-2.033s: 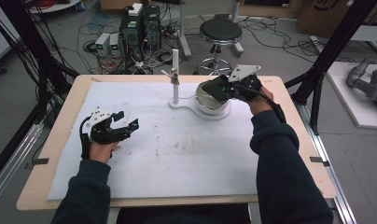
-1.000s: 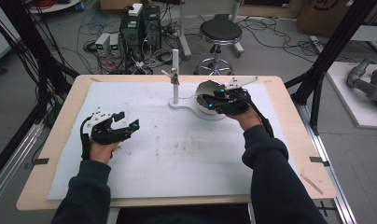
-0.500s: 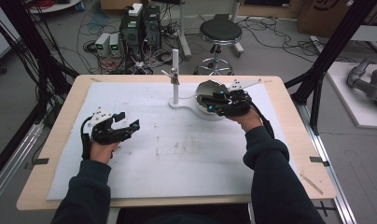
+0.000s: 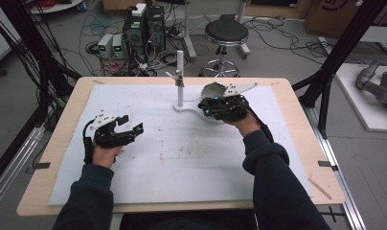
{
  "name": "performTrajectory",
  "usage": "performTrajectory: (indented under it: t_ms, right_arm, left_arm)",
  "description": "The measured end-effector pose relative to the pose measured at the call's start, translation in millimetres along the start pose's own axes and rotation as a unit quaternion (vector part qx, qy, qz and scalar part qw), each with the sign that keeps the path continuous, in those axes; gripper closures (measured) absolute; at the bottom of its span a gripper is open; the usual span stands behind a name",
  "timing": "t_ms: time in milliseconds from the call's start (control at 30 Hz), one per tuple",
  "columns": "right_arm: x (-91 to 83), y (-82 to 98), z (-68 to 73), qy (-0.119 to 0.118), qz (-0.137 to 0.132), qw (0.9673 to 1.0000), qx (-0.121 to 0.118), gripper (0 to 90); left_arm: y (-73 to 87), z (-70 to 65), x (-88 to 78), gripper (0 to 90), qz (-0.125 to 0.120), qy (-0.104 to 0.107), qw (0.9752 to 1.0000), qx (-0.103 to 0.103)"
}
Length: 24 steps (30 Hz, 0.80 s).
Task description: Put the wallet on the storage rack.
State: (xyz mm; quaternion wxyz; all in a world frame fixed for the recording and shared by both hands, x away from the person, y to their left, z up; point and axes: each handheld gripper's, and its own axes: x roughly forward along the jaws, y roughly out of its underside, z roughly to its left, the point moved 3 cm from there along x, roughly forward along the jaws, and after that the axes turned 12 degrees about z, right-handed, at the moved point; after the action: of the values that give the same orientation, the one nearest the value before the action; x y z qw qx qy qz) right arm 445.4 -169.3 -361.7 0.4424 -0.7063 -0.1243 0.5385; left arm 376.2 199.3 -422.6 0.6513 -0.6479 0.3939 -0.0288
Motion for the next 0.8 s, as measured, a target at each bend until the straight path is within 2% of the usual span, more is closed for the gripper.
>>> performTrajectory:
  t_ms: [167,267,333,400,467,533,633,767,800]
  right_arm:
    - [2.3,-1.6,1.2,0.010,-0.008,0.9999,0.009,56.3]
    - [4.3,0.1,2.4,0.006,0.003,0.9999,0.008,51.4]
    - [3.5,0.5,3.3,0.015,0.009,0.9998,0.005,48.2]
    - [3.8,1.2,2.5,0.019,0.011,0.9997,0.011,41.7]
    - [3.8,2.9,1.8,0.011,0.018,0.9995,0.023,39.5]
    - [0.9,3.3,0.9,0.007,0.016,0.9995,0.025,38.5]
    - [-8.7,3.5,-1.6,0.014,0.009,0.9996,0.023,39.1]
    - [-18.7,7.2,-4.4,0.021,0.014,0.9995,0.020,39.7]
    - [-22.4,8.2,-4.4,0.023,0.006,0.9995,0.021,39.7]
  left_arm:
    - [-0.1,-0.1,-0.3,26.2,-0.001,0.000,1.0000,0.000]
    - [-0.3,0.1,-1.1,26.2,-0.002,-0.001,1.0000,0.002]
    - [-0.1,0.3,-0.9,26.2,0.000,-0.001,1.0000,0.001]
    - [0.0,0.3,-0.6,26.2,0.000,-0.001,1.0000,0.001]
    - [-0.1,0.5,-1.0,26.2,0.000,-0.001,1.0000,0.000]
    - [0.0,1.0,-1.0,26.2,-0.001,-0.001,1.0000,-0.001]
    - [0.1,0.6,-0.7,26.2,0.001,-0.002,1.0000,0.000]
    - [-0.2,0.5,-1.1,26.2,0.000,-0.001,1.0000,0.001]
    - [-0.2,0.7,-1.3,26.2,-0.002,-0.002,1.0000,-0.001]
